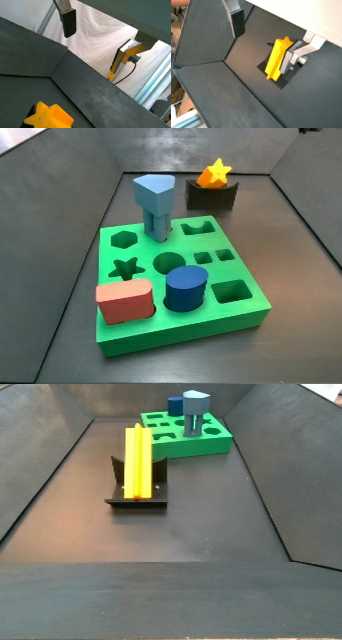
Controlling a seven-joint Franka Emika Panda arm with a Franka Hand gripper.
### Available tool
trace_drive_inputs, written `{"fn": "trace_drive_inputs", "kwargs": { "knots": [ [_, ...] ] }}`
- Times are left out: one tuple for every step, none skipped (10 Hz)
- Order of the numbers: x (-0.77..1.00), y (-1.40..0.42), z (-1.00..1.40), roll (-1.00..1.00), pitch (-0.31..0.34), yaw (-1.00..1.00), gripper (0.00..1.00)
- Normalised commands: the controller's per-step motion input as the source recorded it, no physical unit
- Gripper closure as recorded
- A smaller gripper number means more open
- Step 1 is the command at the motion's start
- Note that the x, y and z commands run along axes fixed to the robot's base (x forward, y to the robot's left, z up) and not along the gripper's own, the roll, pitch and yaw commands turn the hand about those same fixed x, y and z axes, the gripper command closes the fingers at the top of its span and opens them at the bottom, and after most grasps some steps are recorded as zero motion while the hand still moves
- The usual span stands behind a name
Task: Pick up the star object. Move up. Place the star object on the fixture. Regrasp the star object. Move to above the board. Insert the star object.
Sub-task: Regrasp the star object.
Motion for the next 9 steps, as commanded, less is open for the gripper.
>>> {"fn": "trace_drive_inputs", "kwargs": {
  "knots": [
    [0.07, 0.05, -1.0, 0.12, 0.06, 0.13, 0.0],
    [0.08, 0.04, -1.0, 0.11, 0.035, 0.14, 0.0],
    [0.08, 0.03, -1.0, 0.1, 0.015, 0.13, 0.0],
    [0.09, 0.03, -1.0, 0.07, -0.01, 0.12, 0.0],
    [0.1, 0.03, -1.0, 0.07, -0.027, 0.11, 0.0],
    [0.11, 0.02, -1.0, 0.06, -0.038, 0.09, 0.0],
    [0.12, 0.02, -1.0, 0.07, -0.048, 0.08, 0.0],
    [0.13, 0.01, -1.0, 0.07, -0.048, 0.07, 0.0],
    [0.15, 0.0, -1.0, 0.07, -0.041, 0.04, 0.0]
  ]
}}
